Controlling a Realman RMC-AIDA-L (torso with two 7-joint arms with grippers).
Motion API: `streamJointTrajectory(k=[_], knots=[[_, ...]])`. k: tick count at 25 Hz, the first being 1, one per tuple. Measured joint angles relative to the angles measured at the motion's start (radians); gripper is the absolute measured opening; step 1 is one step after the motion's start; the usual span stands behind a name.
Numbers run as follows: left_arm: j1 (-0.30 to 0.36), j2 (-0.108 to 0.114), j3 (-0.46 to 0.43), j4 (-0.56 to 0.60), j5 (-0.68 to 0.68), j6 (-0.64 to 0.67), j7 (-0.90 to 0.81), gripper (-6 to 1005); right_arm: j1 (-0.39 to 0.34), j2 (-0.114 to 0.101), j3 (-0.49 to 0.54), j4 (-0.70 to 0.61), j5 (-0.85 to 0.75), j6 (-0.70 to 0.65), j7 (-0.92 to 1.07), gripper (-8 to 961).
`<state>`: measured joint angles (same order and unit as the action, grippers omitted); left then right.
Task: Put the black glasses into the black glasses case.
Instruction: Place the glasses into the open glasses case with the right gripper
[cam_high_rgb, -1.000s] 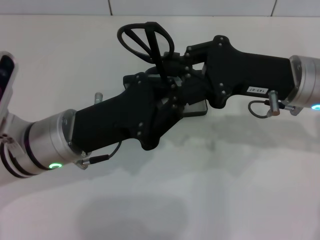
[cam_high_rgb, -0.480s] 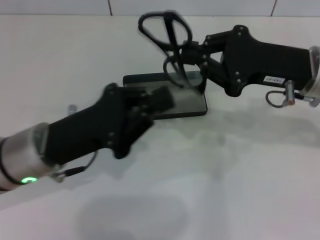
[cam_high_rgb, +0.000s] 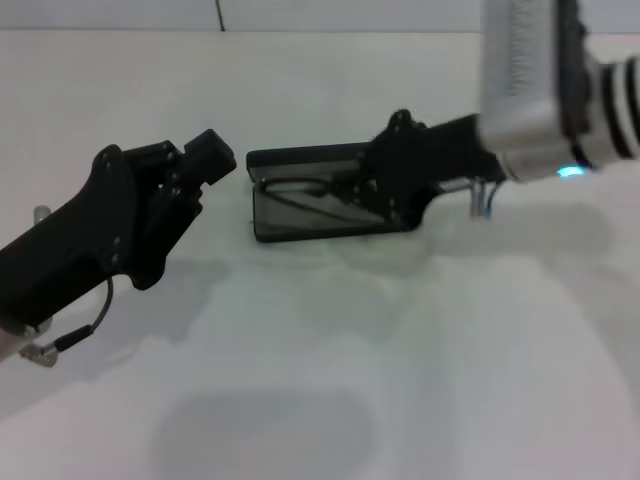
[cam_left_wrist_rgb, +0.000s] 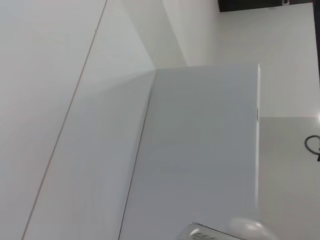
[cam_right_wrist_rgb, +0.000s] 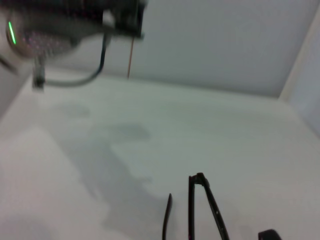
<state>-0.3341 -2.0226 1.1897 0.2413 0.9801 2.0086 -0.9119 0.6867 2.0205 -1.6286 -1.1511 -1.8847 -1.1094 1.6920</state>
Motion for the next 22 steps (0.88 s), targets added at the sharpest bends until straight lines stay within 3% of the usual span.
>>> streamJointTrajectory(k=[10,22], knots=[[0.006,-0.008,-0.005,-0.01,-0.001,-0.01,0.016,34,0.183,0.006,-0.131,0.168,-0.125,0.17,0.043,86],[0.007,-0.012,-0.013,-0.011,-0.001,-0.032,0.016,34,0.204,0.009,-0.252,0.229,-0.137,0.363,0.044,87]])
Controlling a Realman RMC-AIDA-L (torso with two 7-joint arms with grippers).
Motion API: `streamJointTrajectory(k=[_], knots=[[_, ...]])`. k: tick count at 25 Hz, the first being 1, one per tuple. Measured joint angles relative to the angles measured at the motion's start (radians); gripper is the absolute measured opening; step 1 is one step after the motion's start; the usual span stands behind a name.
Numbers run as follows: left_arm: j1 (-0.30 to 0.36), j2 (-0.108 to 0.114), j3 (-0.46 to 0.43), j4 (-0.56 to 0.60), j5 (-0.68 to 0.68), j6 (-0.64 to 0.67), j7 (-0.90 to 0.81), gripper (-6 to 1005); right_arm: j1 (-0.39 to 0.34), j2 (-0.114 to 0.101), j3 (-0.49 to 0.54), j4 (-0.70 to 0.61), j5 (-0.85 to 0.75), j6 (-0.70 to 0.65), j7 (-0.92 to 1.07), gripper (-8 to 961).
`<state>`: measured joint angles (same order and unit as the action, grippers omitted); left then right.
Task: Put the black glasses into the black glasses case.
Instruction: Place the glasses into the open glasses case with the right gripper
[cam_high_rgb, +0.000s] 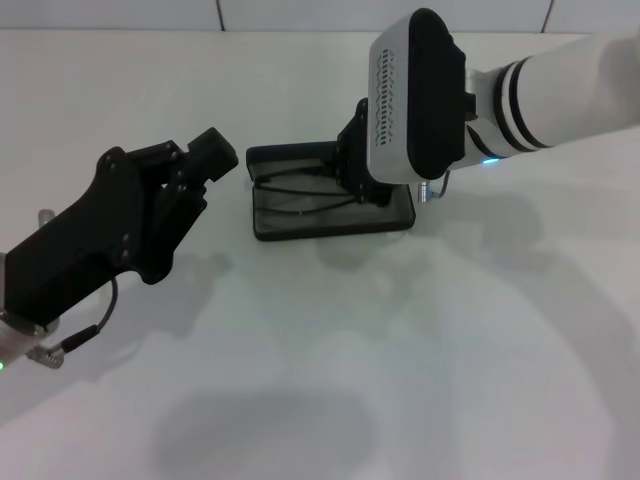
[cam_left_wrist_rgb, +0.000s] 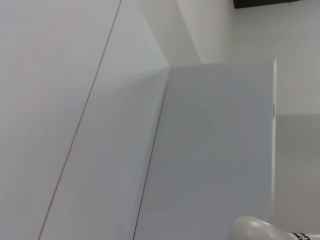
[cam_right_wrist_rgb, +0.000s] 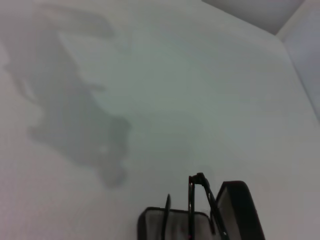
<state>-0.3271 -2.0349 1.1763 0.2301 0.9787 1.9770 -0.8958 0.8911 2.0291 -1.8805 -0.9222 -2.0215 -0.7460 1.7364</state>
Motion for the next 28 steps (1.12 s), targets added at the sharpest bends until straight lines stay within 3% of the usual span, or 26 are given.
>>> streamJointTrajectory(k=[28], knots=[[-0.004,-0.002,0.0,0.0,0.007,-0.013,0.0,34,-0.013,0.0,-0.062,0.031,0.009,0.088,0.003,91]])
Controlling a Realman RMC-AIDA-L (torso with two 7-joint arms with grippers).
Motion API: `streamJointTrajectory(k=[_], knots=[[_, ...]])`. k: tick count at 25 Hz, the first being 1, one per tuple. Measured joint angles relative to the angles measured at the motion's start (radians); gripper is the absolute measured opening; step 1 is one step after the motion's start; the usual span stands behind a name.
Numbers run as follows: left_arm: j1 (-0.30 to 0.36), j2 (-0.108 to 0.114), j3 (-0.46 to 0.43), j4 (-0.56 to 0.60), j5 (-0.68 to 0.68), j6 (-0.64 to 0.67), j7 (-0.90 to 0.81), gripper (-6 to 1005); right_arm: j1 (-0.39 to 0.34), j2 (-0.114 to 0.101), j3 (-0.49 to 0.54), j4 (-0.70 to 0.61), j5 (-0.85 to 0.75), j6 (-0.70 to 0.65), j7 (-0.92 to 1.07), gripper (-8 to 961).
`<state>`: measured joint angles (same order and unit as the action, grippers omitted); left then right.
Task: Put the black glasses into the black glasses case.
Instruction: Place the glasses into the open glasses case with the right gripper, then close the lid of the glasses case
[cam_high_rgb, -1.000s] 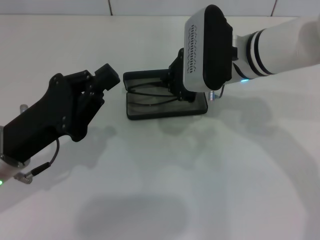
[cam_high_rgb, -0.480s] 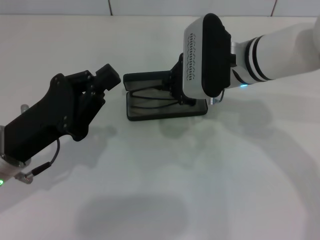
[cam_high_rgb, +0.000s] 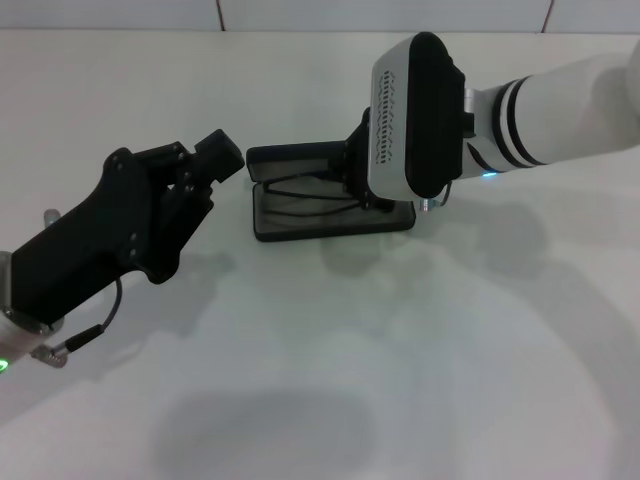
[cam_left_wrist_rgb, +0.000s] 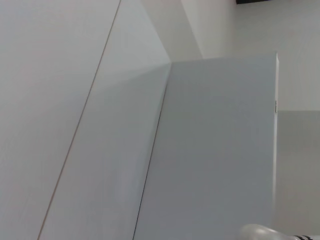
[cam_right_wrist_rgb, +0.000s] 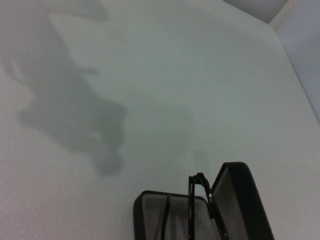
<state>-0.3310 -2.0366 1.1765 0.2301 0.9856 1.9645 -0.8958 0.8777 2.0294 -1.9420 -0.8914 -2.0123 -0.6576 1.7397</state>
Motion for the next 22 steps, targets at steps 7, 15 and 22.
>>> streamJointTrajectory(k=[7,15,22], knots=[[-0.002,-0.002,0.003,0.0,0.002,0.0,0.0,35,-0.004,0.0,0.0,0.01,0.001,0.008,0.0,92],[0.001,-0.002,0.005,0.0,0.002,0.001,0.0,35,-0.019,0.0,0.0,0.002,0.001,0.013,0.012,93],[0.003,-0.005,0.006,0.0,0.002,0.001,0.0,35,-0.02,0.0,0.0,0.001,0.001,0.016,0.023,106]])
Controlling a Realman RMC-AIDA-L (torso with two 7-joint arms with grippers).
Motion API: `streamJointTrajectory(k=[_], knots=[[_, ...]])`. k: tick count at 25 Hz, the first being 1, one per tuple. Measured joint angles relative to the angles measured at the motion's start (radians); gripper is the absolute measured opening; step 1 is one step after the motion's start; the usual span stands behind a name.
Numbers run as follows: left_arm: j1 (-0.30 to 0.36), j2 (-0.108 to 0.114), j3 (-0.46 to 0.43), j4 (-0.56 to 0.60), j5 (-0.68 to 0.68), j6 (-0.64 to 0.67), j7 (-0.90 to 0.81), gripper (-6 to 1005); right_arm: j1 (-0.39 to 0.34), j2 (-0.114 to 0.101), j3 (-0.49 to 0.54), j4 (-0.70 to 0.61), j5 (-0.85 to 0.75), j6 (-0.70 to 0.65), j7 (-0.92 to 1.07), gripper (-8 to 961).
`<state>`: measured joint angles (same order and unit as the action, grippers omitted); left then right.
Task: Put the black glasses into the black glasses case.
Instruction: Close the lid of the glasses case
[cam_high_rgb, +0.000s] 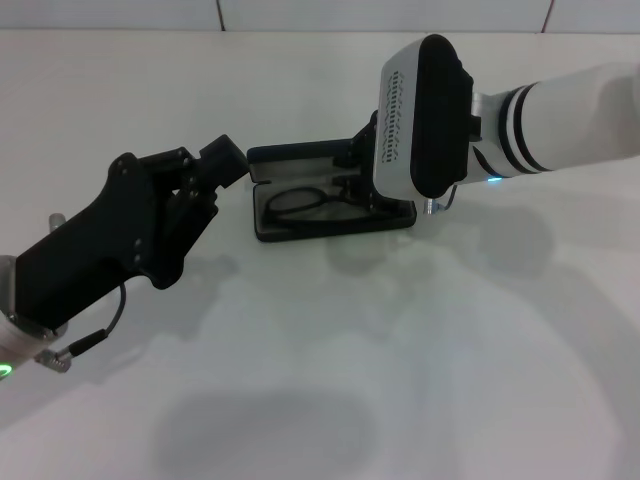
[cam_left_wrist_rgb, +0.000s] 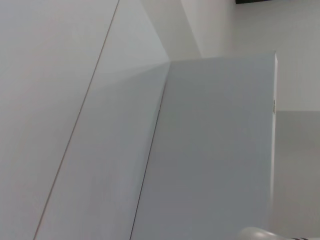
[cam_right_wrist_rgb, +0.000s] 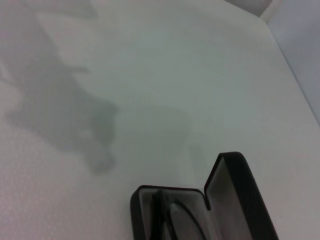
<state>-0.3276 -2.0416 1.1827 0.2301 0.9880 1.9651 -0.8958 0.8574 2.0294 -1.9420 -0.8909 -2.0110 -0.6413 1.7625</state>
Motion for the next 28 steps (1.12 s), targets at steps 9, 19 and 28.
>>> streamJointTrajectory(k=[9,19,28], knots=[[0.002,0.0,0.0,0.0,0.001,0.0,0.0,35,-0.096,0.0,0.0,-0.135,-0.009,-0.008,0.015,152],[-0.038,0.014,-0.058,0.009,-0.019,-0.025,-0.087,35,-0.323,-0.003,0.005,-0.323,0.19,-0.031,0.037,154],[-0.179,0.115,-0.128,0.115,0.028,-0.228,-0.366,44,-0.615,-0.009,0.245,-0.345,0.734,-0.38,-0.282,153]])
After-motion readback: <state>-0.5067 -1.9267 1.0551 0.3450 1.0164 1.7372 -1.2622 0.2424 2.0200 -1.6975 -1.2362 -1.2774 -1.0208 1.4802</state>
